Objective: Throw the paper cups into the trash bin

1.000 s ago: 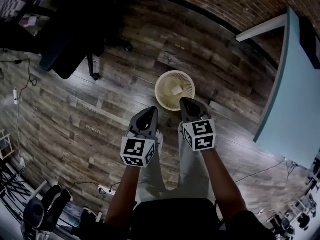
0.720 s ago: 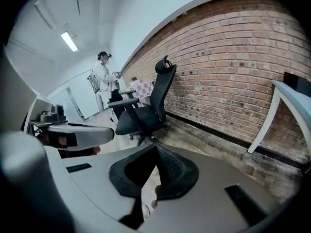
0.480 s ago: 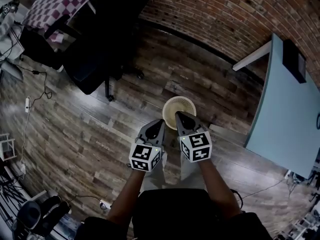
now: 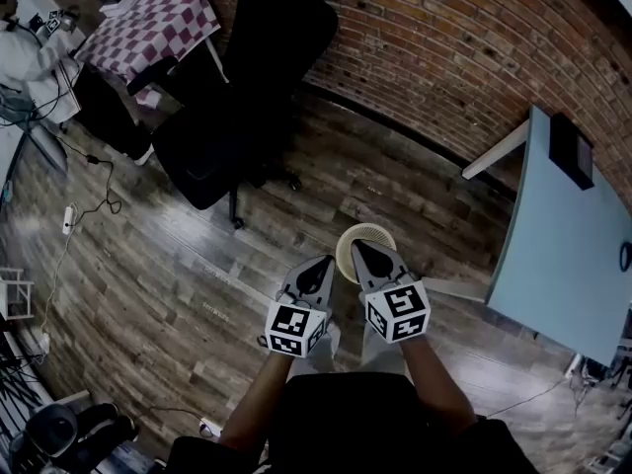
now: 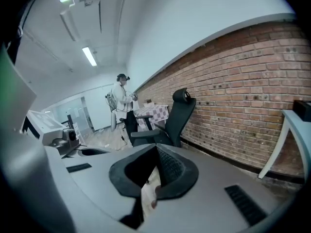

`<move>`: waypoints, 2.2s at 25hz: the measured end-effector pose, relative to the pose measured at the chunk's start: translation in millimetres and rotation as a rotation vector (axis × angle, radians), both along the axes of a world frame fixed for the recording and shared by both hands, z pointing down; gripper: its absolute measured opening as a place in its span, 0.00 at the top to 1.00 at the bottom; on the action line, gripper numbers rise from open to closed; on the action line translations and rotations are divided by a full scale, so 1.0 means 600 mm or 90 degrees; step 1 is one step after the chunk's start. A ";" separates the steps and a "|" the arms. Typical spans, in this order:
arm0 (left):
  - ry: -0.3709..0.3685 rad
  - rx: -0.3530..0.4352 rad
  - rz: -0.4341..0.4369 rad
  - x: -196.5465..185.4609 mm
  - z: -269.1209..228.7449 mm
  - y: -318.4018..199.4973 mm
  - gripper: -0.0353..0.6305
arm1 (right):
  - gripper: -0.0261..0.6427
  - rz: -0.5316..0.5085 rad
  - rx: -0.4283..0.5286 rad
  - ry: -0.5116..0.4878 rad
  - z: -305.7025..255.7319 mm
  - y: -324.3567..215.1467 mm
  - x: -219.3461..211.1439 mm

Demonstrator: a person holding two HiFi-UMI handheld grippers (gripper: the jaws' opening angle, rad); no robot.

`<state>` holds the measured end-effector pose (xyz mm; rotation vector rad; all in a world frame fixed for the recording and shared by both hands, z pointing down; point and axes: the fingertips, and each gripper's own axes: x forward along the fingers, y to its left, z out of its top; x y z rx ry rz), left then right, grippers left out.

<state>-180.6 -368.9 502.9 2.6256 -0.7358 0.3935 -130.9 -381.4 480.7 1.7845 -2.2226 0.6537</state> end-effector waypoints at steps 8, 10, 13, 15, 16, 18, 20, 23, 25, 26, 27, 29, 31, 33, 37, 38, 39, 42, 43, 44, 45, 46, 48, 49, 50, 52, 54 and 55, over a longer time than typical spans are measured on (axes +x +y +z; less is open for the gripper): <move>0.053 0.065 0.025 -0.031 -0.099 -0.032 0.94 | 0.96 0.026 0.050 -0.009 -0.074 0.003 -0.017; 0.068 0.078 0.022 -0.031 -0.117 -0.038 0.94 | 0.96 0.032 0.051 -0.008 -0.078 0.006 -0.017; 0.070 0.097 0.030 -0.025 -0.131 -0.041 0.94 | 0.96 0.035 0.057 -0.007 -0.085 0.011 -0.015; 0.069 0.104 0.029 -0.024 -0.138 -0.037 0.94 | 0.96 0.035 0.062 -0.010 -0.091 0.018 -0.011; 0.073 0.105 0.023 -0.023 -0.143 -0.033 0.94 | 0.96 0.034 0.064 -0.010 -0.095 0.023 -0.007; 0.082 0.106 0.014 -0.016 -0.155 -0.022 0.94 | 0.96 0.034 0.071 -0.011 -0.107 0.036 0.006; 0.086 0.111 0.016 -0.002 -0.166 -0.007 0.94 | 0.96 0.040 0.082 -0.015 -0.121 0.051 0.024; 0.095 0.117 0.017 0.019 -0.182 0.022 0.94 | 0.96 0.043 0.095 -0.019 -0.137 0.082 0.047; 0.097 0.122 0.012 0.031 -0.190 0.042 0.94 | 0.96 0.038 0.100 -0.021 -0.143 0.103 0.057; 0.097 0.125 0.007 0.036 -0.193 0.053 0.94 | 0.96 0.034 0.101 -0.021 -0.145 0.114 0.061; 0.098 0.127 0.001 0.039 -0.196 0.063 0.94 | 0.96 0.030 0.103 -0.022 -0.146 0.126 0.065; 0.100 0.131 -0.008 0.046 -0.200 0.081 0.94 | 0.96 0.026 0.110 -0.021 -0.150 0.147 0.072; 0.102 0.138 -0.013 0.052 -0.206 0.099 0.94 | 0.96 0.023 0.122 -0.020 -0.159 0.166 0.078; 0.105 0.144 -0.016 0.059 -0.213 0.120 0.94 | 0.96 0.020 0.130 -0.022 -0.167 0.188 0.085; 0.105 0.157 -0.016 0.079 -0.228 0.169 0.94 | 0.96 0.019 0.143 -0.021 -0.183 0.238 0.107; 0.106 0.159 -0.015 0.085 -0.232 0.182 0.94 | 0.96 0.019 0.146 -0.020 -0.187 0.251 0.114; 0.107 0.162 -0.015 0.090 -0.236 0.194 0.94 | 0.96 0.020 0.149 -0.020 -0.190 0.262 0.120; 0.110 0.180 -0.029 0.099 -0.253 0.223 0.94 | 0.96 0.021 0.161 -0.021 -0.201 0.293 0.135; 0.109 0.191 -0.035 0.101 -0.260 0.232 0.94 | 0.96 0.020 0.166 -0.022 -0.205 0.303 0.138; 0.106 0.203 -0.039 0.104 -0.267 0.241 0.94 | 0.96 0.020 0.171 -0.022 -0.209 0.312 0.140; 0.104 0.212 -0.038 0.107 -0.273 0.251 0.94 | 0.96 0.018 0.175 -0.023 -0.212 0.321 0.142; 0.106 0.216 -0.037 0.110 -0.278 0.263 0.94 | 0.96 0.016 0.179 -0.024 -0.215 0.331 0.142; 0.116 0.217 -0.038 0.113 -0.287 0.286 0.94 | 0.96 0.011 0.187 -0.026 -0.220 0.351 0.141; 0.118 0.218 -0.037 0.115 -0.290 0.299 0.94 | 0.96 0.009 0.190 -0.027 -0.222 0.362 0.141; 0.119 0.220 -0.036 0.117 -0.292 0.311 0.94 | 0.96 0.008 0.194 -0.028 -0.225 0.373 0.142; 0.121 0.221 -0.033 0.119 -0.295 0.334 0.94 | 0.96 0.006 0.199 -0.027 -0.231 0.395 0.144; 0.125 0.219 -0.034 0.118 -0.299 0.356 0.94 | 0.96 0.007 0.203 -0.027 -0.238 0.415 0.146; 0.126 0.219 -0.033 0.119 -0.301 0.367 0.94 | 0.96 0.008 0.206 -0.026 -0.241 0.426 0.147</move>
